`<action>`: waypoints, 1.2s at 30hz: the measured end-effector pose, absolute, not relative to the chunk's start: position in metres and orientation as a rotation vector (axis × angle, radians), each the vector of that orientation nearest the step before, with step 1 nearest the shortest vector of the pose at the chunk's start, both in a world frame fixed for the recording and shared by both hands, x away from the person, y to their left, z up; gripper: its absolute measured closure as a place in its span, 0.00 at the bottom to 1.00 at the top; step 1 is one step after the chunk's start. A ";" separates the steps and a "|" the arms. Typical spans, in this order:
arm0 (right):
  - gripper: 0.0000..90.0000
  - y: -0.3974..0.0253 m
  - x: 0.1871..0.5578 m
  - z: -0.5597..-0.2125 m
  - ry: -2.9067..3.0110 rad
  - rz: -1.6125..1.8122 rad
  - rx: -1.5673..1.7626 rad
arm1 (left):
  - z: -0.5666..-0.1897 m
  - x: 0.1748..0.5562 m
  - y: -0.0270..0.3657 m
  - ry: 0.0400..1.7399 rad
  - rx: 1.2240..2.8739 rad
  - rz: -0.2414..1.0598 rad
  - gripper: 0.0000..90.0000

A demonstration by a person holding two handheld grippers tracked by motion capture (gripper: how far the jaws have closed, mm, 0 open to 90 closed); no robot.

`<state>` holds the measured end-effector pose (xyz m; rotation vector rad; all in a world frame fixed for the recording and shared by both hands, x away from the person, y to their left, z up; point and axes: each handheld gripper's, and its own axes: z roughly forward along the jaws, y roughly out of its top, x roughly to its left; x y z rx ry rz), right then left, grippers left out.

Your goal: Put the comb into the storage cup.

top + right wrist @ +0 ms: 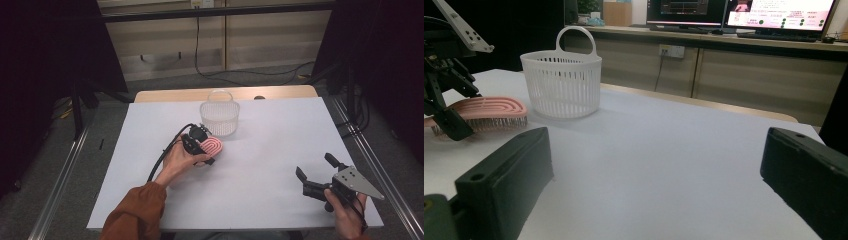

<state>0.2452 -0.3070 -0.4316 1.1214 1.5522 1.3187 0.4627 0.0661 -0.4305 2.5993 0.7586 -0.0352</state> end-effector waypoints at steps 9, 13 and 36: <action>0.00 -0.307 0.245 -0.432 1.551 1.318 1.123 | -0.429 0.461 0.069 0.755 2.585 -0.030 0.22; 0.00 -0.307 0.245 -0.432 1.552 1.319 1.124 | -0.428 0.460 0.069 0.753 2.589 -0.018 0.22; 0.00 -0.307 0.245 -0.432 1.553 1.320 1.121 | -0.408 0.455 0.077 0.764 2.465 0.062 0.22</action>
